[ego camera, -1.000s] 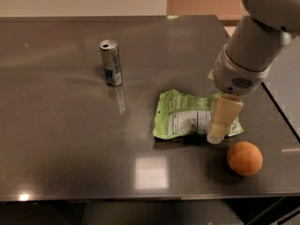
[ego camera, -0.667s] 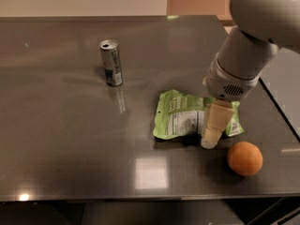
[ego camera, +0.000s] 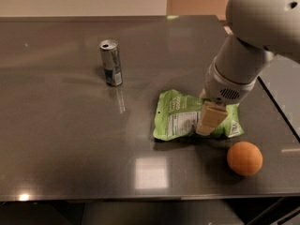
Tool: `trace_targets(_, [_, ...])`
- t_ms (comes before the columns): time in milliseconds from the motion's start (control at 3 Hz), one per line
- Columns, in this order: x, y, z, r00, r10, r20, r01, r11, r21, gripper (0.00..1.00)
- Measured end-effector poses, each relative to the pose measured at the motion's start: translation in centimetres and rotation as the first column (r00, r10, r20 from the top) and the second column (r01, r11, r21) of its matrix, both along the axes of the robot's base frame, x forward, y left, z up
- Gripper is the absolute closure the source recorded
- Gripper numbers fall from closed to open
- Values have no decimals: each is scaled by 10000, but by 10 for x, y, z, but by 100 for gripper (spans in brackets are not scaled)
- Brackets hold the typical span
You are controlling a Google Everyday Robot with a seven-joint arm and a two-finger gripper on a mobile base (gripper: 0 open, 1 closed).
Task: Move green rice chip bag near redbull can
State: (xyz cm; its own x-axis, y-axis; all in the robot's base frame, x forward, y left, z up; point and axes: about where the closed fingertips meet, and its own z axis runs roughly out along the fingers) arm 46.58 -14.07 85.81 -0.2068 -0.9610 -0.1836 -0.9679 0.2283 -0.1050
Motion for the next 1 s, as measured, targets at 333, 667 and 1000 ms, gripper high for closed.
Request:
trace_targets(333, [4, 0, 1, 10000, -11, 39, 11, 10000, 20, 64])
trace_targets(667, [13, 4, 8, 9996, 243, 132, -244, 9997, 47, 88])
trace_targets(1000, [29, 11, 21, 9972, 710, 236, -712, 9974, 79, 100])
